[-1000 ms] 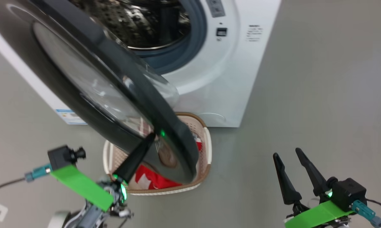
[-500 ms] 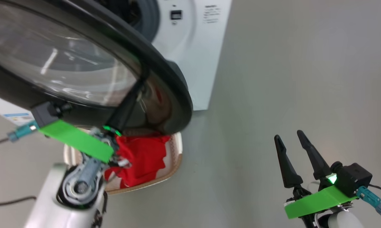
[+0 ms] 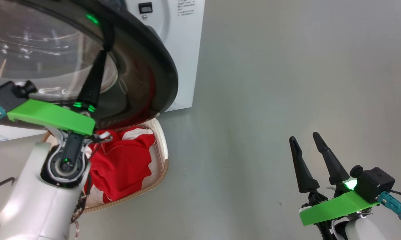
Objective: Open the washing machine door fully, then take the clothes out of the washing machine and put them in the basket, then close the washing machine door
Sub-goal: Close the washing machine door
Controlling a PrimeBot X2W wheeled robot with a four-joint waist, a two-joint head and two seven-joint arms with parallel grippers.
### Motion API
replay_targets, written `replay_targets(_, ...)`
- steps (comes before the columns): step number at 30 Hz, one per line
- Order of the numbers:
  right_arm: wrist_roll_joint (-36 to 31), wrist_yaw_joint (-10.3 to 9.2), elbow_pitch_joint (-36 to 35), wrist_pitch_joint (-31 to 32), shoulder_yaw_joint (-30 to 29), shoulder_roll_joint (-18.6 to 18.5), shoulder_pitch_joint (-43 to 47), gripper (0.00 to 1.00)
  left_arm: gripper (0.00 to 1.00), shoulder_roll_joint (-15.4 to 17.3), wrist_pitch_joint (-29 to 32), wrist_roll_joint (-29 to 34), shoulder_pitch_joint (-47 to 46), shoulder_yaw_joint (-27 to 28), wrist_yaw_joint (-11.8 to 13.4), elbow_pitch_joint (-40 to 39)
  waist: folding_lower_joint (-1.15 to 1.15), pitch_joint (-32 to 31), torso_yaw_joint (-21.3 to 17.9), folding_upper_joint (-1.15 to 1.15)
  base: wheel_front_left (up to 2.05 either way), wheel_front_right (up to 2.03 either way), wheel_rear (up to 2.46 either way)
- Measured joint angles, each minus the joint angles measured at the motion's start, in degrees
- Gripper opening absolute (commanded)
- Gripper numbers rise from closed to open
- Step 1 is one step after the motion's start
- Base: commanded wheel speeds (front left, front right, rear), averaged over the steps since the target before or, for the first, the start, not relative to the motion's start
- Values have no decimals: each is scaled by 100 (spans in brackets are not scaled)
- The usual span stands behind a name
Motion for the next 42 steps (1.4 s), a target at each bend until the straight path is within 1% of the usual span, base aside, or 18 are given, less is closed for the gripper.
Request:
replay_targets(3, 0, 0, -1, 0, -4, 1, 0, 100, 0, 67, -127, -58, -46, -71, 0, 99, 0, 11, -40, 0, 0, 0, 0)
replay_targets(8, 0, 0, 0, 0, -49, 2, 1, 100, 0, 138, -258, -154, -47, -294, 0, 138, 0, -24, 11, 0, 0, 0, 0)
replay_targets(9, 0, 0, 0, 0, -49, 2, 1, 100, 3, 138, -258, -154, -47, -294, 0, 138, 0, -24, 11, 0, 0, 0, 0)
replay_targets(10, -1, 0, 0, 0, -55, 2, 1, 100, 11, 145, -296, -165, -45, -349, 0, 141, 0, -36, 32, 0, 0, 0, 0)
replay_targets(11, -3, 0, 0, 0, -64, 3, 1, 100, 28, 145, -316, -190, -40, -396, 0, 141, 0, -49, 54, 0, 0, 0, 0)
replay_targets(13, -9, 0, 2, 0, -92, 3, 3, 100, 52, 144, -380, -212, 2, -476, 0, 141, 0, -81, 103, 0, 0, 0, 0)
replay_targets(14, -14, 0, 3, 0, -107, 3, 3, 100, 83, 145, -413, -226, 35, -516, 0, 141, 0, -99, 131, 0, 0, 0, 0)
replay_targets(15, -30, 0, 4, 0, -115, 3, 4, 100, 100, 146, -454, -267, 85, -558, 0, 137, 0, -116, 161, 0, 0, 0, 0)
replay_targets(22, -149, 0, 19, 0, -145, 5, 58, 100, 100, 155, -772, -407, 735, -762, 0, 135, 0, -275, 391, 0, 0, 0, 0)
replay_targets(29, -211, 0, 68, 0, -183, 8, 321, 100, 100, 175, -1060, -385, 1508, -783, 0, 136, 0, -530, 683, 0, 0, 0, 0)
replay_targets(32, -358, 0, 70, 0, -205, 12, 414, 100, 100, 187, -1103, -379, 1822, -778, 0, 76, 0, -622, 796, 0, 0, 0, 0)
replay_targets(36, -365, 0, 66, 0, -305, 14, 461, 100, 100, 223, -1112, -178, 2174, -757, 0, 31, 0, -734, 938, 0, 0, 0, 0)
replay_targets(42, -414, 0, 81, 0, -353, 16, 680, 100, 100, 211, -1112, 238, 2601, -498, 0, 2, 0, -871, 1120, 0, 0, 0, 0)
